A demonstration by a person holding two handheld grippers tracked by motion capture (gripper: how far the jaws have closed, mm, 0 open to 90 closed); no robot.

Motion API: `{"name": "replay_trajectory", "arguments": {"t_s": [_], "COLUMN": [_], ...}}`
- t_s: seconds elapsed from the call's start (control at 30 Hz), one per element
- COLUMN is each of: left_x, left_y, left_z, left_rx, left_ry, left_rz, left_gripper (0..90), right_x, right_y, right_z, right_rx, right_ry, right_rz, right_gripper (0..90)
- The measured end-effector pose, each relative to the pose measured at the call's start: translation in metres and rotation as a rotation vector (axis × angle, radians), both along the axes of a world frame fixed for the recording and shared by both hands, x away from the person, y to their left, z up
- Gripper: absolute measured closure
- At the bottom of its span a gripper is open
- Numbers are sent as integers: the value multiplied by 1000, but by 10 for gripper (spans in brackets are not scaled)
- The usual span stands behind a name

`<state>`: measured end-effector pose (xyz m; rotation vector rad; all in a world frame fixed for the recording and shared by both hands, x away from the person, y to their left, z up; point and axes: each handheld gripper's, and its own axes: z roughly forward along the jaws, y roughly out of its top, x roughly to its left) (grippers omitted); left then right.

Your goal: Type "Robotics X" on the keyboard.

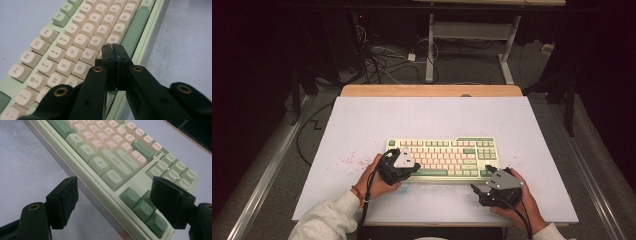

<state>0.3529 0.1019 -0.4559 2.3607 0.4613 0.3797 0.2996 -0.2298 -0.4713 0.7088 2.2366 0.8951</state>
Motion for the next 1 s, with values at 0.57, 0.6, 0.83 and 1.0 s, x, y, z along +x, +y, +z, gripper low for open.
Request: {"name": "replay_trajectory", "arguments": {"t_s": [0.57,0.6,0.83,1.0], "left_x": [0,0,-1,-3], "left_y": [-5,-3,7,15], "left_z": [-2,1,7,10], "left_rx": [37,29,-14,-34], "left_ry": [-14,-17,-60,-109], "left_rz": [-18,-16,-4,34], "left_gripper": [857,851,779,628], "right_x": [0,0,0,0], "right_y": [1,1,0,-2], "right_z": [-1,-1,0,1], "right_rx": [-7,-6,-1,6], "right_ry": [9,8,6,6], "right_rz": [9,8,3,-2], "right_gripper": [228,228,229,230]}}
